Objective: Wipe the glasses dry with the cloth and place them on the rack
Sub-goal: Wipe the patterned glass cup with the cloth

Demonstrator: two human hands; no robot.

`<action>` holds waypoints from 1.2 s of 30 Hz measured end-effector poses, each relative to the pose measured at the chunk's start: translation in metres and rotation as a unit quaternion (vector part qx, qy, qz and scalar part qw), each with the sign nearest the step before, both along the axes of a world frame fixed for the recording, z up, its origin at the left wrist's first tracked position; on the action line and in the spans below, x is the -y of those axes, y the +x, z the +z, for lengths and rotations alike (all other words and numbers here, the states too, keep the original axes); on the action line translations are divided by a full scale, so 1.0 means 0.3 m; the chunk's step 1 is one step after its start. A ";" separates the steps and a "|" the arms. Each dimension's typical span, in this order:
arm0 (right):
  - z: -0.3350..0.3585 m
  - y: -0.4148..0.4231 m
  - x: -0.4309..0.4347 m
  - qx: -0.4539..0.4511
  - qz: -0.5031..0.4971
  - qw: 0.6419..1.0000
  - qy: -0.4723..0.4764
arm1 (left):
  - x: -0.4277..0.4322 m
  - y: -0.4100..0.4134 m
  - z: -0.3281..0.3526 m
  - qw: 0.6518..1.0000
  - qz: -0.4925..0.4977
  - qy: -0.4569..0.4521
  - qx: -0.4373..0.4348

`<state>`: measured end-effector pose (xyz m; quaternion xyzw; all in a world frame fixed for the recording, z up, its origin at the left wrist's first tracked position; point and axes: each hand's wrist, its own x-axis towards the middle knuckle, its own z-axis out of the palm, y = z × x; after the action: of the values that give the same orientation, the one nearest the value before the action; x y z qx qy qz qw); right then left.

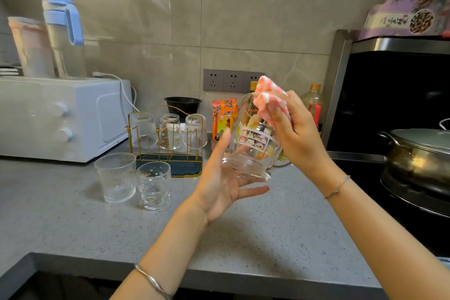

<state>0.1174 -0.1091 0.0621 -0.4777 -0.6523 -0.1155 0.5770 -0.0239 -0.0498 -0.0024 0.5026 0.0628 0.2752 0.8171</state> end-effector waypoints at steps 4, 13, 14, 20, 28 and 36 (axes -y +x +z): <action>-0.004 -0.003 0.001 0.067 -0.029 0.997 -0.004 | 0.016 0.002 0.007 0.989 0.115 0.087 -0.024; -0.059 -0.051 0.024 0.220 -0.116 0.969 0.001 | 0.044 0.010 -0.021 0.993 0.115 0.008 0.011; -0.077 -0.056 0.031 0.236 -0.120 0.964 -0.001 | 0.045 0.009 -0.018 0.993 0.115 0.002 0.018; -0.166 -0.078 0.059 0.292 -0.071 0.954 0.009 | 0.028 -0.002 -0.008 0.993 0.104 -0.019 0.046; -0.119 -0.078 0.067 0.217 -0.078 0.973 0.021 | 0.009 -0.021 0.005 0.996 0.087 0.016 0.028; -0.012 -0.001 0.041 0.083 -0.122 0.989 0.008 | 0.008 -0.021 -0.012 0.997 0.070 -0.011 0.033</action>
<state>0.1172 -0.1213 0.0585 -0.5375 -0.6341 -0.2292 0.5064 -0.0302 -0.0523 -0.0061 0.4786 0.0735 0.3471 0.8032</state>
